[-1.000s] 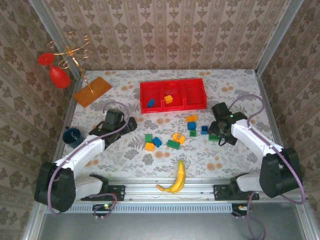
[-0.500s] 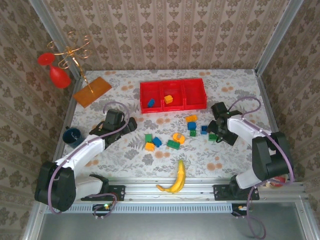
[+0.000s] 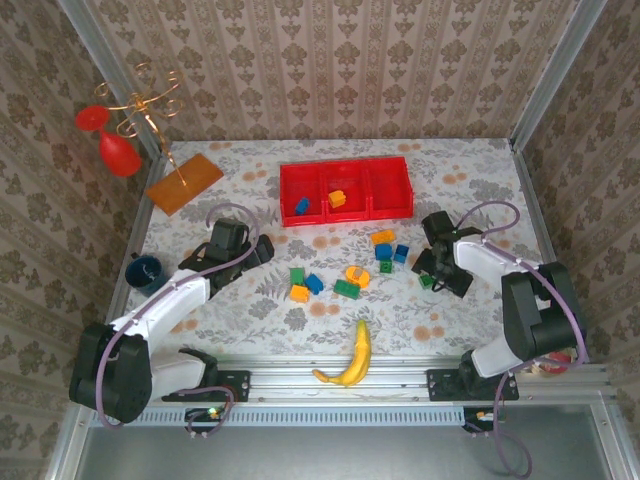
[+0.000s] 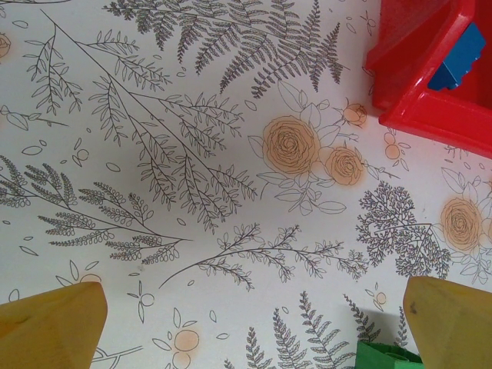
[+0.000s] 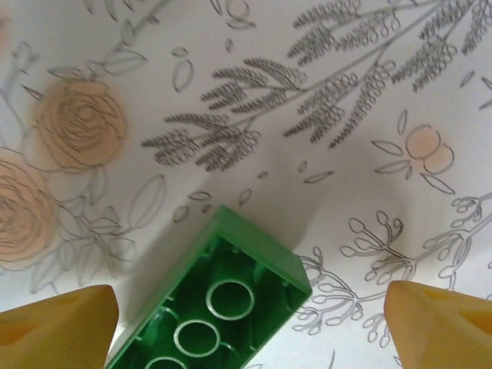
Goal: Sort the legos into containers by color
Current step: Pick up the lego from the middle-right of the table.
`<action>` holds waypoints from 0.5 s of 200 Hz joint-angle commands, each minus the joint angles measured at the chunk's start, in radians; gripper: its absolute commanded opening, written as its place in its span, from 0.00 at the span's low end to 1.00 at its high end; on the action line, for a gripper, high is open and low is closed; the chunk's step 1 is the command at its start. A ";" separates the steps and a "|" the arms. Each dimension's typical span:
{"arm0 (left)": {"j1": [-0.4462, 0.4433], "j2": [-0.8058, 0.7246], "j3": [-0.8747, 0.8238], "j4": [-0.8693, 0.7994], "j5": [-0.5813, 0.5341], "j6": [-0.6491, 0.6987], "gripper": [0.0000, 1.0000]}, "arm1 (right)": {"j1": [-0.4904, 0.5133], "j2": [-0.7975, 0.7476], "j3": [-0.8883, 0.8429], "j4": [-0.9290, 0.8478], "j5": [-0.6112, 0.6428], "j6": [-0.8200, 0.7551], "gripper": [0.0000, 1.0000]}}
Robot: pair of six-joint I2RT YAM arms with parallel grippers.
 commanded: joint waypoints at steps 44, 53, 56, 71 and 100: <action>-0.006 -0.012 0.007 -0.018 0.005 0.009 1.00 | -0.014 -0.074 -0.035 -0.016 0.008 0.005 0.82; -0.007 -0.015 0.007 -0.018 0.003 0.009 1.00 | -0.017 -0.067 -0.040 -0.004 -0.005 -0.002 0.80; -0.007 -0.015 0.007 -0.017 0.003 0.009 1.00 | -0.017 -0.064 -0.041 -0.001 -0.009 -0.003 0.79; -0.006 -0.018 0.006 -0.019 0.002 0.009 1.00 | -0.019 -0.045 -0.042 0.018 -0.033 -0.016 0.77; -0.007 -0.025 0.002 -0.021 -0.002 0.010 1.00 | -0.019 -0.011 -0.039 0.052 -0.076 -0.030 0.76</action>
